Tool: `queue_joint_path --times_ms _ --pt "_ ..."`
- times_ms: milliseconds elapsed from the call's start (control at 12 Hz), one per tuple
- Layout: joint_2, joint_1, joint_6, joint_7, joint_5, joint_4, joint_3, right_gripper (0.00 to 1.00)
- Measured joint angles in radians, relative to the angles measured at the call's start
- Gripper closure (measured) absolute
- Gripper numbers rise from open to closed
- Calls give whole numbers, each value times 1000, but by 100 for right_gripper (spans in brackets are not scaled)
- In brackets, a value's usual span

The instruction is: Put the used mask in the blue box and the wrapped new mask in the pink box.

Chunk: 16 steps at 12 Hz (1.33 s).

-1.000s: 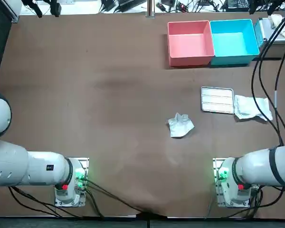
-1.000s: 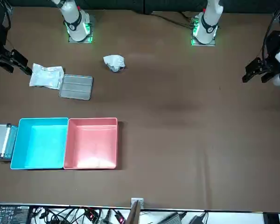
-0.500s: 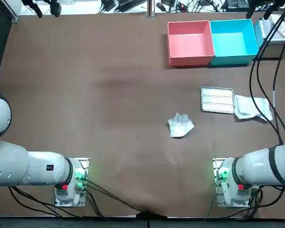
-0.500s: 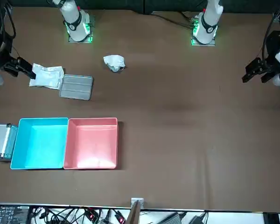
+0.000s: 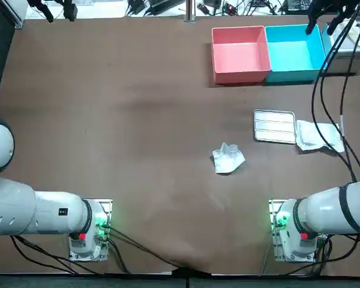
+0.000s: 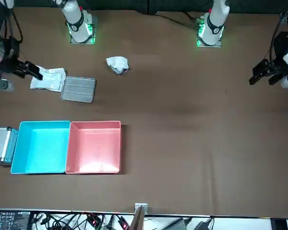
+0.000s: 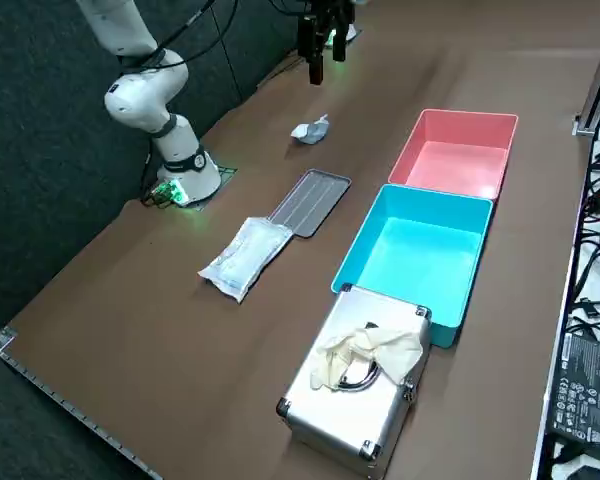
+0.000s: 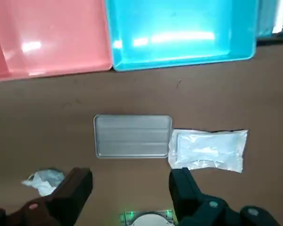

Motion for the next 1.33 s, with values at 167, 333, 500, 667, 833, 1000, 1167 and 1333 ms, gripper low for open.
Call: queue_joint_path --times_ms 167,333,500,667,833,1000,1167,1333 --pt "-1 41 -1 6 26 -37 5 0" --pt "-4 128 9 8 97 -99 11 0" --pt "-5 210 43 9 114 -144 14 0" --pt "1 299 124 10 142 -211 16 0" --pt "14 386 215 16 185 -286 17 0" --pt "25 465 294 16 197 -365 18 0" --pt "27 531 358 16 197 -442 19 0" --pt "27 587 418 16 197 -517 19 0"
